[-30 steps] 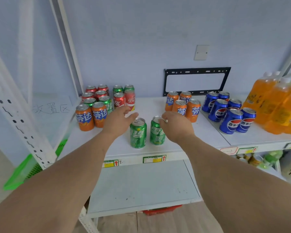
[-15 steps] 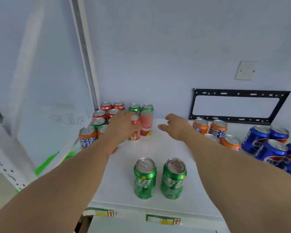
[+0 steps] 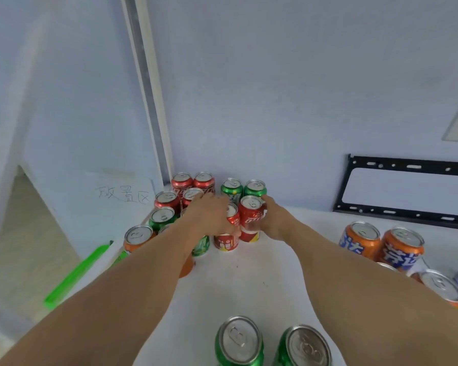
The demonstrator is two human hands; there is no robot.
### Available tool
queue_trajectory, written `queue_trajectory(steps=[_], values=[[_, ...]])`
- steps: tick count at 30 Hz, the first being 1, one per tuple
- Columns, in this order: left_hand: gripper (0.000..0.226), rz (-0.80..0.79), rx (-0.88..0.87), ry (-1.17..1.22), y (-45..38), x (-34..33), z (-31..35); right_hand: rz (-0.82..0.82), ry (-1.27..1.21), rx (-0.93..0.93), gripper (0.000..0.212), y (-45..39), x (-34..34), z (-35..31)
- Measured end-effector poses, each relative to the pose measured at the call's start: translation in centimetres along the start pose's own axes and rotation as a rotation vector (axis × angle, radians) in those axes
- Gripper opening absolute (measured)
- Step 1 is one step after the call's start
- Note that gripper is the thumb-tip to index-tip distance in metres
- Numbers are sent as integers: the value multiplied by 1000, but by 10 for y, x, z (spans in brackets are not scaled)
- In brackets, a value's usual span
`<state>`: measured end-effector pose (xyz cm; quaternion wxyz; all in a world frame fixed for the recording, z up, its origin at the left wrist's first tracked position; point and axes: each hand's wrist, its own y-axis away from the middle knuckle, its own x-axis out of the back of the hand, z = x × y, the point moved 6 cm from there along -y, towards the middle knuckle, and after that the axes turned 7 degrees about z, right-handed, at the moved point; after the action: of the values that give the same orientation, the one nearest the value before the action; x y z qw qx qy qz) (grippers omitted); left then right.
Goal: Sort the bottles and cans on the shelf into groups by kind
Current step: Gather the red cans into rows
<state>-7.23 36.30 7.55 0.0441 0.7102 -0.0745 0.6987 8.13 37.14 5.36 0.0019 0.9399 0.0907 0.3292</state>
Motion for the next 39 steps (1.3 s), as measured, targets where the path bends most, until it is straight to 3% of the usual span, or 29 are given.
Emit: queue_trajectory(steps=[7, 10, 18, 21, 25, 33, 36, 39], values=[[83, -55, -4, 75, -4, -1, 4, -42, -169, -53, 86, -49, -23, 52], [86, -98, 22, 229, 8, 6, 4, -16, -230, -64, 87, -52, -20, 66], [78, -42, 179, 757, 53, 34, -9, 102, -409, -34, 84, -8, 15, 13], [56, -11, 199, 900, 75, 43, -17, 115, -432, -2, 86, 4, 17, -9], [66, 59, 276, 1199, 101, 48, -36, 137, -483, 4, 74, 31, 14, -38], [27, 290, 353, 1699, 165, 45, -83, 273, -585, 38, 53, 85, -13, -89], [42, 346, 361, 1784, 187, 46, -113, 331, -618, 23, 52, 109, -34, -110], [52, 360, 328, 1780, 205, 47, -140, 390, -622, 15, 28, 134, -60, -124]])
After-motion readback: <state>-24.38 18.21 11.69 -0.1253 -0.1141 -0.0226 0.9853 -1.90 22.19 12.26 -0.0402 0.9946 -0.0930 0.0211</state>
